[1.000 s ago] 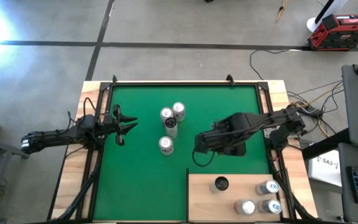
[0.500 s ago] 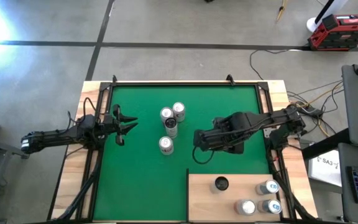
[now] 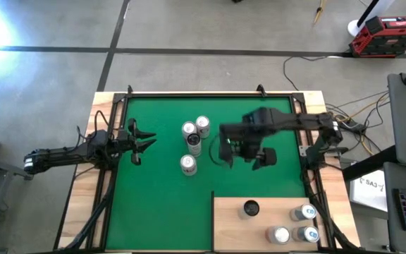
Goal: Place canned beverage on shelf
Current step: Put the right white yellow soda can on the shelf
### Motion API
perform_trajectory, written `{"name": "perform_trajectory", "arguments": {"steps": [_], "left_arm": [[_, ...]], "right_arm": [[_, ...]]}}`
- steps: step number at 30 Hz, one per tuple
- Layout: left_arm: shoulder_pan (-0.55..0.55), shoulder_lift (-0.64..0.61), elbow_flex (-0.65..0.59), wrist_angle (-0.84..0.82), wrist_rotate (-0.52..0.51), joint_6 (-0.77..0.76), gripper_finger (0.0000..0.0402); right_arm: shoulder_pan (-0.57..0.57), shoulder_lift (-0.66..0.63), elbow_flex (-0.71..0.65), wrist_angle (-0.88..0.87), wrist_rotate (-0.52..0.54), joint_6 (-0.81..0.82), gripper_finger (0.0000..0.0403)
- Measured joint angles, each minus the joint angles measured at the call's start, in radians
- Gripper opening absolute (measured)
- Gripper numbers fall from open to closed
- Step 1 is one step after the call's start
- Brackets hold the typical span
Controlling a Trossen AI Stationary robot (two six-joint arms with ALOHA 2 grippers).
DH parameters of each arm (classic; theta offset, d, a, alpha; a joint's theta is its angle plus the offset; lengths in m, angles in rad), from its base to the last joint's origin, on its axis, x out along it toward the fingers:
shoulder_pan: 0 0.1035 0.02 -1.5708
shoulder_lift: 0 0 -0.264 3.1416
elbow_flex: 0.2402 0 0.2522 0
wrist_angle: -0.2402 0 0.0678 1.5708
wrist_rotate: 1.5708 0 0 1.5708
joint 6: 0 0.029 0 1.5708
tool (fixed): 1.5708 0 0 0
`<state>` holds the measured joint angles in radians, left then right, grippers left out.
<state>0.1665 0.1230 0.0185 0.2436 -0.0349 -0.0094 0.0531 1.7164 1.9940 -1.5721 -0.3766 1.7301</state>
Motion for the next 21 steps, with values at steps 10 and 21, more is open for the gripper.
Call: {"name": "perform_trajectory", "arguments": {"steps": [10, 21], "left_arm": [[0.000, 0.000, 0.000, 0.000, 0.000, 0.000, 0.0088], [0.000, 0.000, 0.000, 0.000, 0.000, 0.000, 0.0088]], "right_arm": [[-0.352, 0.003, -0.279, 0.000, -0.913, -0.118, 0.0370], [-0.366, 0.003, -0.546, 0.019, -1.063, -0.447, 0.0370]]}}
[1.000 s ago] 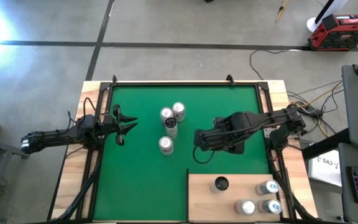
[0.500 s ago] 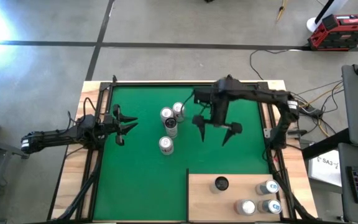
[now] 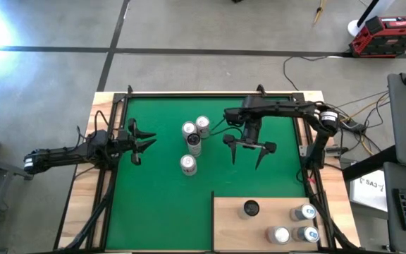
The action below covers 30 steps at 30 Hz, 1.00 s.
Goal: Place canned beverage on shelf
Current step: Put the right white yellow soda can on the shelf
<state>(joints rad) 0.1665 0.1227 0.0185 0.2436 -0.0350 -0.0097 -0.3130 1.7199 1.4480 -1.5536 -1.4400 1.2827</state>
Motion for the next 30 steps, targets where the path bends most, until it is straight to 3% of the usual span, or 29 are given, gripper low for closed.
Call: {"name": "perform_trajectory", "arguments": {"steps": [9, 22, 30], "left_arm": [[0.000, 0.000, 0.000, 0.000, 0.000, 0.000, 0.0088], [0.000, 0.000, 0.000, 0.000, 0.000, 0.000, 0.0088], [0.000, 0.000, 0.000, 0.000, 0.000, 0.000, 0.0088]], "right_arm": [[0.019, 0.000, -0.167, 0.104, 0.000, -0.072, 0.0370], [0.060, 0.000, -0.365, 0.391, -0.118, -0.018, 0.0370], [0.110, 0.000, -0.435, 0.502, -0.131, 0.012, 0.0370]]}}
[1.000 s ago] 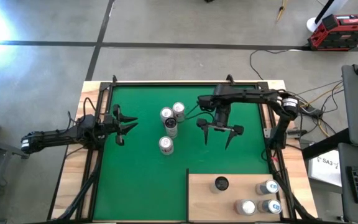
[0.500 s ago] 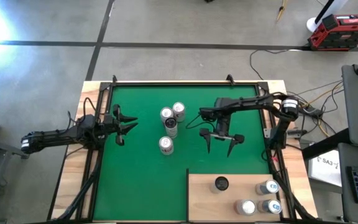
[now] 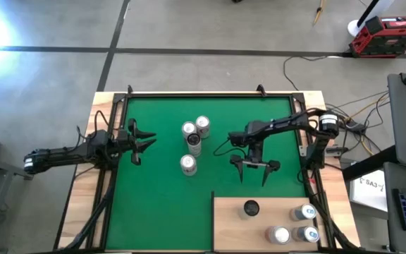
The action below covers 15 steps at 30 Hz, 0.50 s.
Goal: Place canned beverage on shelf
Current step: Put the right white yellow soda can on the shelf
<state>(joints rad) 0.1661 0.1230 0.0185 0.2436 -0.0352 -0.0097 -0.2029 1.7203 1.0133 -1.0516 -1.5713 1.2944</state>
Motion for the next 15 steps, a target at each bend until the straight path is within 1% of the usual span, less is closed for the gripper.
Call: {"name": "perform_trajectory", "arguments": {"steps": [5, 9, 15], "left_arm": [[0.000, 0.000, 0.000, 0.000, 0.000, 0.000, 0.0088], [0.000, 0.000, 0.000, 0.000, 0.000, 0.000, 0.0088], [0.000, 0.000, 0.000, 0.000, 0.000, 0.000, 0.0088]], "right_arm": [[0.030, 0.000, -0.022, 0.162, 0.004, 0.150, 0.0370], [0.050, 0.000, -0.023, 0.246, 0.021, 0.242, 0.0370], [0.093, 0.000, -0.024, 0.280, 0.028, 0.277, 0.0370]]}}
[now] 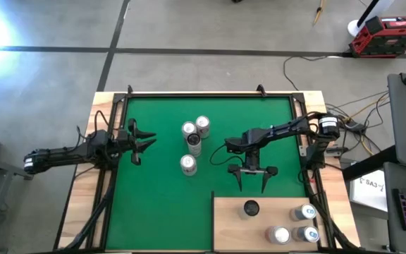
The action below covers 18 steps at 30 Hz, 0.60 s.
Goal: Place canned beverage on shelf
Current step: Put the right white yellow soda can on the shelf
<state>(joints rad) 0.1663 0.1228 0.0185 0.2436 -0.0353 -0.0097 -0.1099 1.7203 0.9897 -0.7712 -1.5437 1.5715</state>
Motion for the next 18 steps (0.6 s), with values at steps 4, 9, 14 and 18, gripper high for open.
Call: {"name": "perform_trajectory", "arguments": {"steps": [4, 9, 14, 18], "left_arm": [[0.000, 0.000, 0.000, 0.000, 0.000, 0.000, 0.0088], [0.000, 0.000, 0.000, 0.000, 0.000, 0.000, 0.0088], [0.000, 0.000, 0.000, 0.000, 0.000, 0.000, 0.0088], [0.000, 0.000, 0.000, 0.000, 0.000, 0.000, 0.0088]], "right_arm": [[0.027, 0.000, 0.000, 0.014, 0.010, 0.010, 0.0370], [0.036, 0.000, 0.002, 0.085, 0.024, 0.091, 0.0370], [0.054, 0.000, 0.005, 0.163, 0.052, 0.186, 0.0370], [0.080, 0.000, 0.005, 0.217, 0.052, 0.240, 0.0370]]}}
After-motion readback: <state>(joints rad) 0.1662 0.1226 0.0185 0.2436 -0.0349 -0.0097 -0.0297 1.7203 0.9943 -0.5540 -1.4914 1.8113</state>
